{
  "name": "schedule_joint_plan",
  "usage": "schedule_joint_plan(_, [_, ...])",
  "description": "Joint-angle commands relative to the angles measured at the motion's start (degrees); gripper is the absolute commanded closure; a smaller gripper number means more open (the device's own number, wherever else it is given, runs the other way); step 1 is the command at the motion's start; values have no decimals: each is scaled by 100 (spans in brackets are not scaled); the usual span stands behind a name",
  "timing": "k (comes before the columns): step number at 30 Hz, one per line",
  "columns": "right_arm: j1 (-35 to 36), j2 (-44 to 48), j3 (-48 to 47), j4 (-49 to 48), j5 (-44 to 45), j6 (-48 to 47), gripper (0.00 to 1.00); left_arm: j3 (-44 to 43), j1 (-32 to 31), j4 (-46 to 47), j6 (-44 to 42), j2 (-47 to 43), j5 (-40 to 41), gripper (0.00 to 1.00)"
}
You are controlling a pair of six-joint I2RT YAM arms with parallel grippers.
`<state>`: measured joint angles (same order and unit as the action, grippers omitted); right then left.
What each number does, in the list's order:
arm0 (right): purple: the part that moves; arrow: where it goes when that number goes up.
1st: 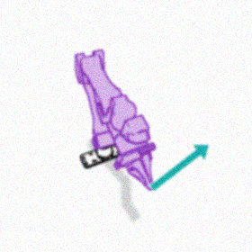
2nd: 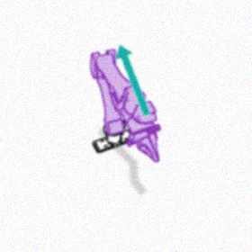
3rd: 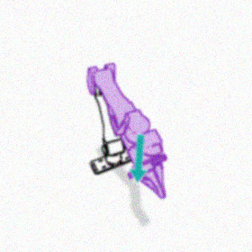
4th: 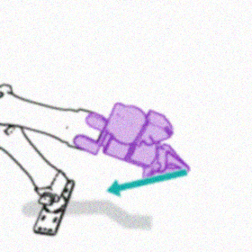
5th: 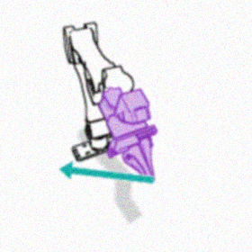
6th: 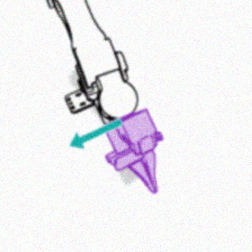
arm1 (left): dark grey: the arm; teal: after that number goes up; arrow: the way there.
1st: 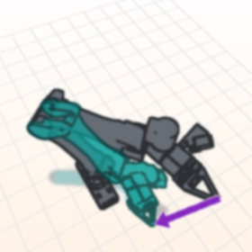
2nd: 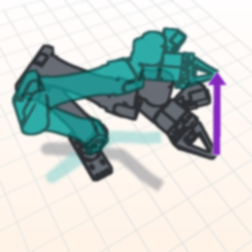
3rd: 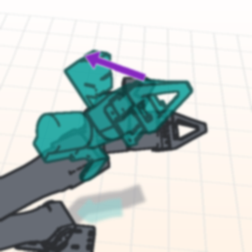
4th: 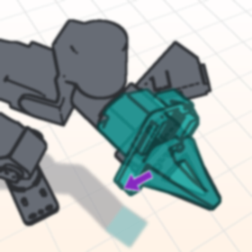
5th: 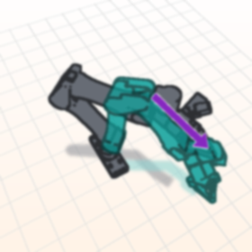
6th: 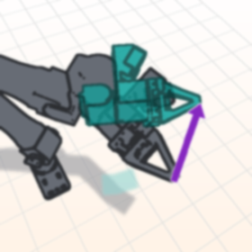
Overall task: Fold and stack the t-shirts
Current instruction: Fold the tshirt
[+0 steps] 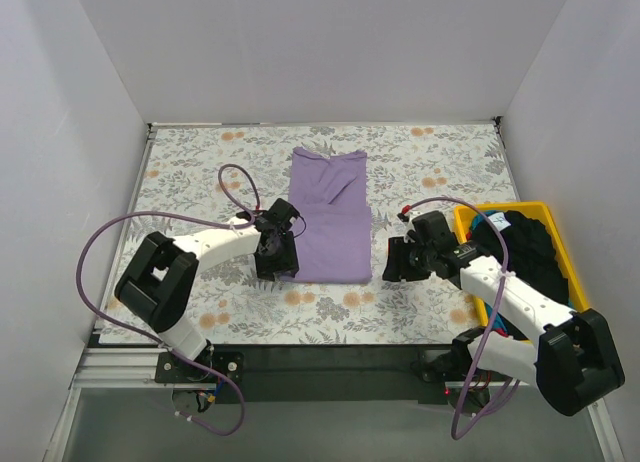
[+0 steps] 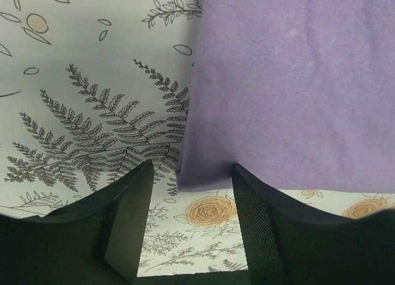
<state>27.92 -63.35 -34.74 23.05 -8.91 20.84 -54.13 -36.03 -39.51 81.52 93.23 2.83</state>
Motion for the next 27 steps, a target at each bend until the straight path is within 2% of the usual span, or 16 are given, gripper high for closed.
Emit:
schedule_joint_plan(1, [134,-28,-156,121,223,17,44,-98,-141,-119,49,142,288,49])
schedule_joint_plan(3, [196,-124,-199,156,266,52,44,-159,-237,-197,49,309,306,53])
schedule_joint_plan(9, [599,-300,-348,191,749,333,44,-221,-475,-391,110,564,288,57])
schedule_joint_plan(12, [767,-511,-454,244,864,491,44,-195,-475,-409,145,617,280,64])
schedule_joint_plan(16, [1092,-827,-718,253,1224,649,43,-186,-475,-400,101,714,165,77])
schedule_joint_plan(18, [1197,-1064,-823,253,1225,641,43,-186,-484,-391,84,732,104,91])
schedule_joint_plan(20, [1233,-1301,-990,253,1198,658,42,-168,-484,-356,84,618,34,100])
schedule_joint_plan(27, [1426,-1908,-1404,279,1233,737,41,-116,-484,-365,31,468,-221,100])
